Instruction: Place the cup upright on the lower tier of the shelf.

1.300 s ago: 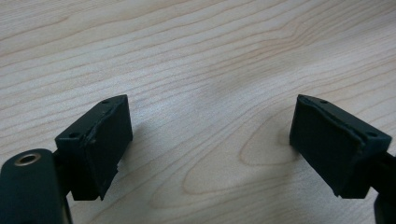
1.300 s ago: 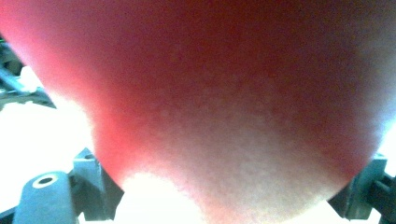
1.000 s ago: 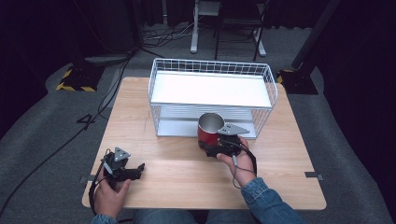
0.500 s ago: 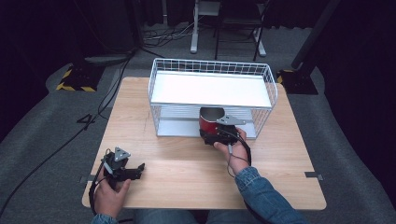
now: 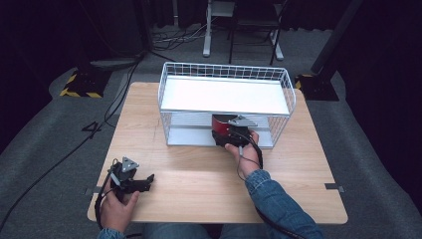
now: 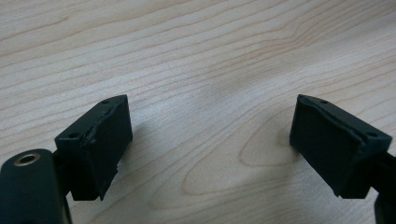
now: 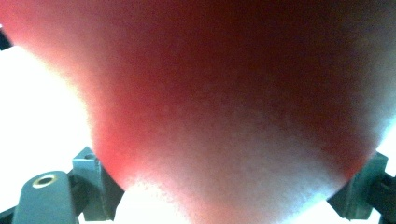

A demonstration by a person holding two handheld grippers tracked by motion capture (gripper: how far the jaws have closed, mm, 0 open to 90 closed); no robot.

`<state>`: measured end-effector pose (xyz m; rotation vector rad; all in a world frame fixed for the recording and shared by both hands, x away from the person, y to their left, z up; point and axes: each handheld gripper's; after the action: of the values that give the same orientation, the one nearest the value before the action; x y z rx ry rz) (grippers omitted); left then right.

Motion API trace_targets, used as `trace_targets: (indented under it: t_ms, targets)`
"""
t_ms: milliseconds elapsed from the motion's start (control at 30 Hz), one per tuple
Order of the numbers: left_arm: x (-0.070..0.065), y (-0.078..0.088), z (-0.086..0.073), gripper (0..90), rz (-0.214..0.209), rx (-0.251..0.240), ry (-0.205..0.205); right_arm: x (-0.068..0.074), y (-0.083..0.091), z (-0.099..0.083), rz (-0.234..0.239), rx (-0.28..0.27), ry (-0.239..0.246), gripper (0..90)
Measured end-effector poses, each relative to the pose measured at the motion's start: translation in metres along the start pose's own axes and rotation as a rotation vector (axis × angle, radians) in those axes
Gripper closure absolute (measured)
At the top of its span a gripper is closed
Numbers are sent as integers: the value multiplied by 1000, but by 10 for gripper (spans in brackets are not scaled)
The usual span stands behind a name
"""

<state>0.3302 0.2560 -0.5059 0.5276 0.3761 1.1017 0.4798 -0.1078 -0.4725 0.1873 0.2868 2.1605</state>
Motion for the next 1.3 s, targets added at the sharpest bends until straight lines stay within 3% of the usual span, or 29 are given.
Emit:
trace_targets:
  t_ms: [167, 433, 1300]
  targets:
    - [0, 0, 0, 134, 1, 0, 2, -2, -10, -2, -27, -1, -25, 160]
    - [0, 0, 0, 134, 1, 0, 1, -6, -17, -4, -46, -11, -6, 158]
    - [0, 0, 0, 134, 1, 0, 1, -11, -20, -10, -19, -11, -11, 154]
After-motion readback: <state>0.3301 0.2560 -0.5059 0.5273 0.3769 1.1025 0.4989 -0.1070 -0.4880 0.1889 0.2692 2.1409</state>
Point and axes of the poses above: each handheld gripper's, and its own axes: y roughly backward along the jaws, z roughly out of its top, x roughly to its left, and after that the axes turned 11 degrees about -x, right-handed
